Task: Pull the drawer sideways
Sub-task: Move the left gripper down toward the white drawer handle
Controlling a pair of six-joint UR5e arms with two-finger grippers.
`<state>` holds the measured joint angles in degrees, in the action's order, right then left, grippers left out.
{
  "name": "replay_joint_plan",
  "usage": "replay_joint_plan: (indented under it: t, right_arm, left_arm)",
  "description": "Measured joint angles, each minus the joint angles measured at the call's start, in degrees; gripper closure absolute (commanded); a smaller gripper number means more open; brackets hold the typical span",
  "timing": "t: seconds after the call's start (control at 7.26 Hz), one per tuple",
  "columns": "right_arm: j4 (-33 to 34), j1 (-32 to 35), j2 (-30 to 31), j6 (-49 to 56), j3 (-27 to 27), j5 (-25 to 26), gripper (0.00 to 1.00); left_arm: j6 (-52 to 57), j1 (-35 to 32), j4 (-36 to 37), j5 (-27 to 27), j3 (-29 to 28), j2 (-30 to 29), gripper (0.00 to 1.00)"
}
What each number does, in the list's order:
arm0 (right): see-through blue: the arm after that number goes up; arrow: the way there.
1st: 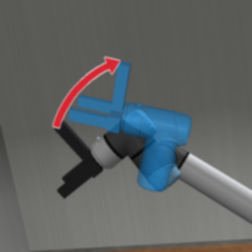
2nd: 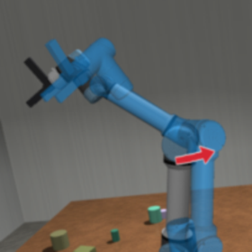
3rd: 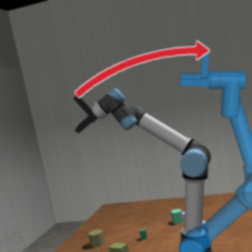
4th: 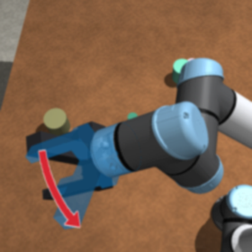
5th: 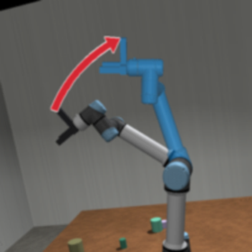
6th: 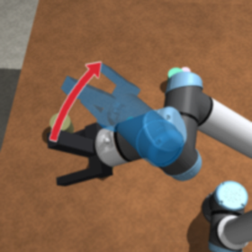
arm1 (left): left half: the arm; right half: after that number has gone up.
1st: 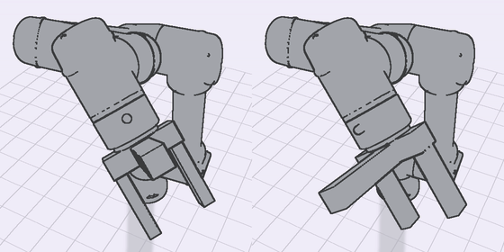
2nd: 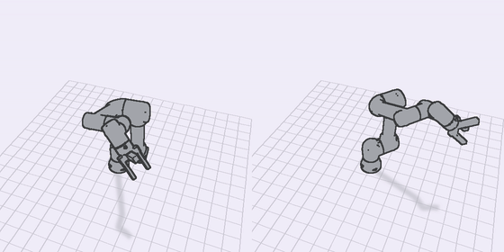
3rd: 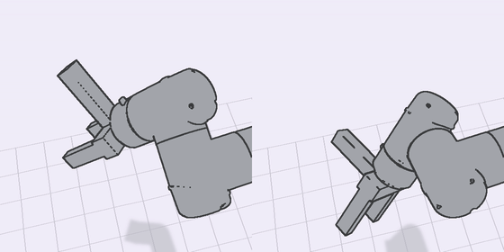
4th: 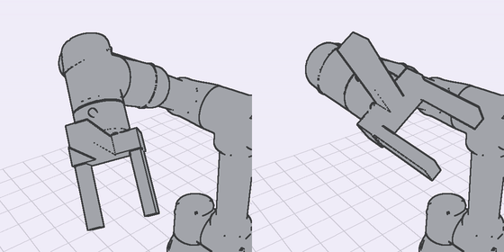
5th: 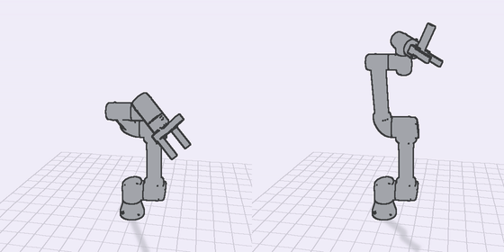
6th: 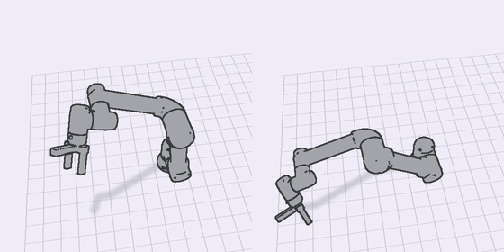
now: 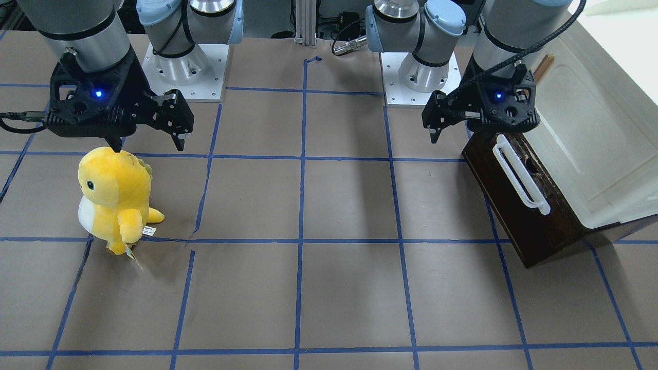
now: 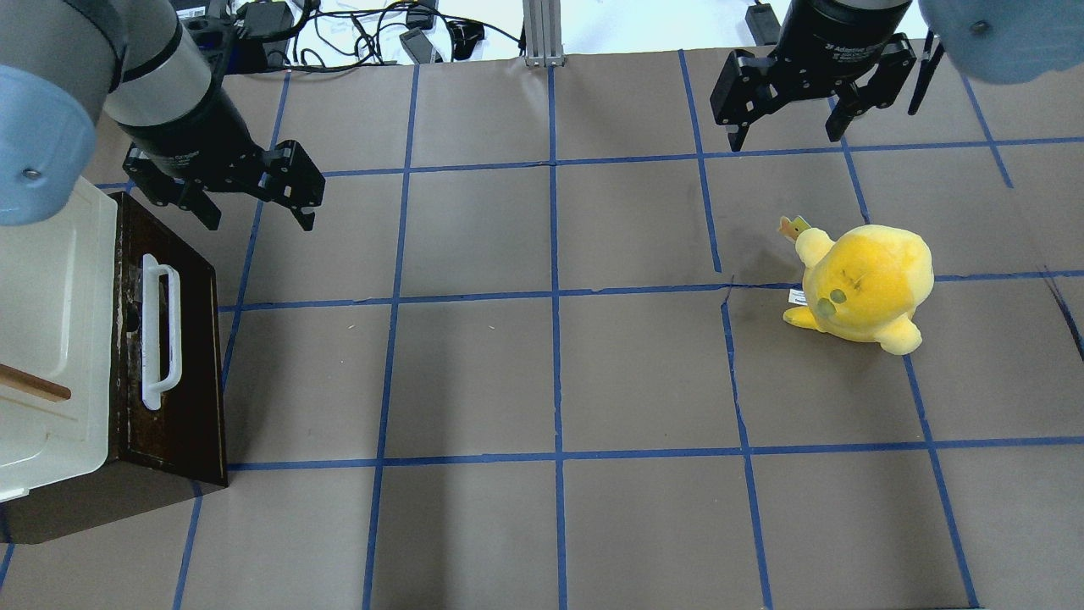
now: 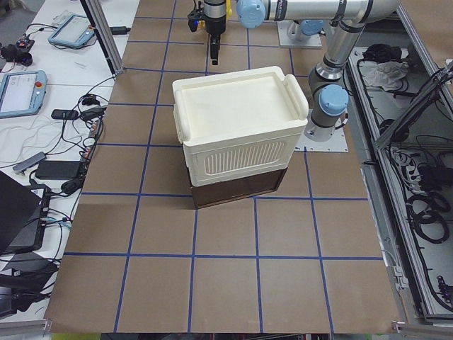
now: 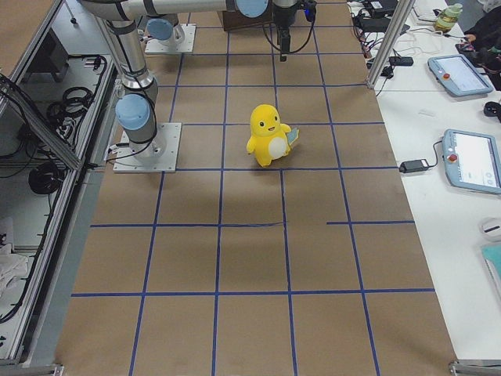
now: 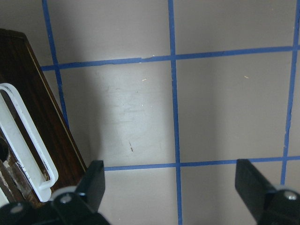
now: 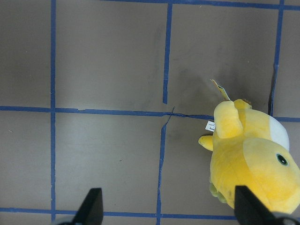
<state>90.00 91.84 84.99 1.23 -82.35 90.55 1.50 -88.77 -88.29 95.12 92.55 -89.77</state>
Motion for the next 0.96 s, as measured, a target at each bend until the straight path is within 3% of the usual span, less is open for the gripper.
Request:
replay_joint_plan:
  t: [0.41,0.96]
  right_arm:
    - [0.0,0.0,0.0,0.0,0.0,0.04,0.0]
    - [0.0,0.0,0.0,0.0,0.0,0.03,0.0]
  left_arm:
    - [-7.8,-5.08,1.88,13.03,1.85,-4.63,0.0]
    - [-15.9,-5.96,4.96,28.52,6.69,-10.8,0.0]
